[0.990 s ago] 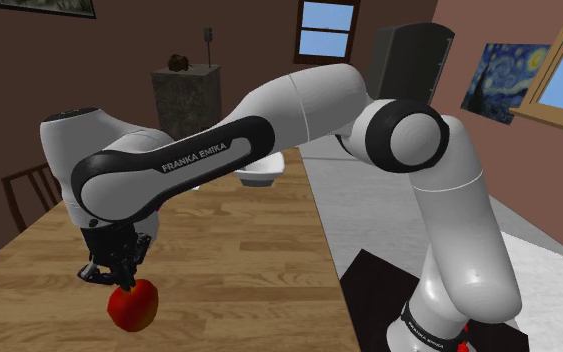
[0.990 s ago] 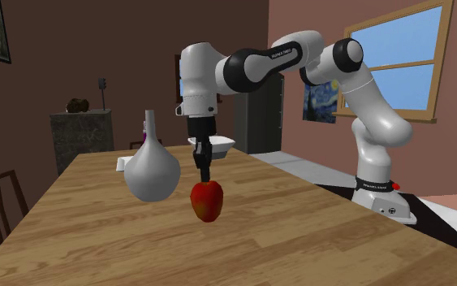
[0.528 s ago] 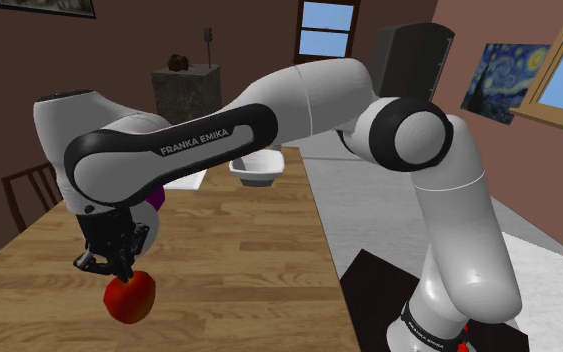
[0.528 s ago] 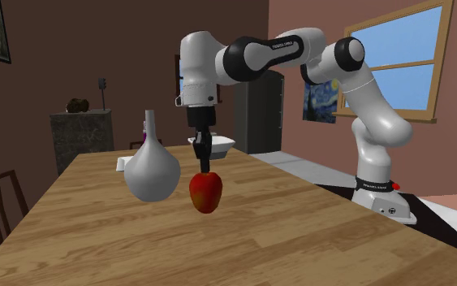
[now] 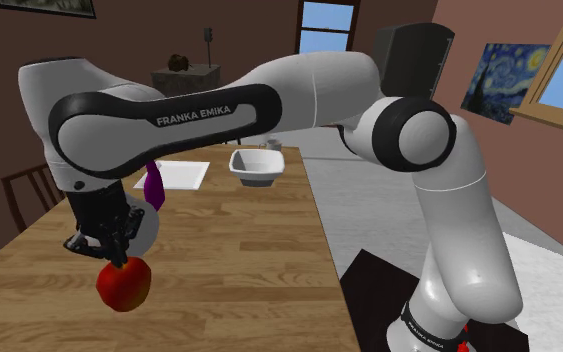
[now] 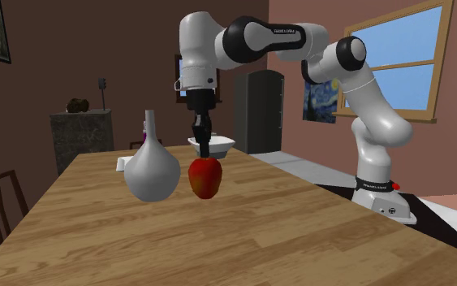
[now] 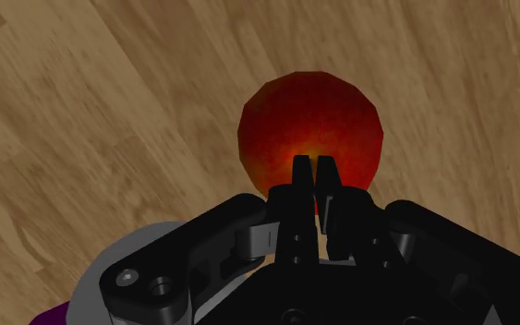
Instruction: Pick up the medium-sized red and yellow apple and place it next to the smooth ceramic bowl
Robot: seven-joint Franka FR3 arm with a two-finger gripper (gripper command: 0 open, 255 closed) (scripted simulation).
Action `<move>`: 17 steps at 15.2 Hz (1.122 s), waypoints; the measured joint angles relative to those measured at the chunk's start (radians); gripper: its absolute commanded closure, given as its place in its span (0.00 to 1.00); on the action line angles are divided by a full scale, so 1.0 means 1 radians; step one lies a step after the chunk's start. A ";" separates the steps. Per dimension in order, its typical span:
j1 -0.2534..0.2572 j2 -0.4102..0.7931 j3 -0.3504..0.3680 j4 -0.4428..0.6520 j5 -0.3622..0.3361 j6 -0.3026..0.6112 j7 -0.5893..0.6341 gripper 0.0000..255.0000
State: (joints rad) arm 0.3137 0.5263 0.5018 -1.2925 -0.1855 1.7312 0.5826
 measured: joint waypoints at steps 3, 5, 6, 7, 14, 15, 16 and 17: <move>0.008 0.000 0.002 0.038 0.001 -0.037 0.002 1.00; 0.011 0.001 0.002 0.069 0.001 -0.067 0.000 1.00; 0.016 0.007 0.002 0.091 -0.001 -0.082 0.000 1.00; 0.019 0.010 0.001 0.112 -0.003 -0.099 0.000 1.00; 0.049 0.035 0.000 0.249 -0.012 -0.210 0.001 1.00; 0.056 0.045 -0.001 0.280 -0.015 -0.231 0.001 1.00; 0.065 0.057 -0.002 0.314 -0.020 -0.252 0.001 1.00; 0.067 0.057 -0.003 0.327 -0.020 -0.265 -0.001 1.00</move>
State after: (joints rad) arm 0.3807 0.5837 0.4993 -0.9655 -0.2058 1.4665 0.5817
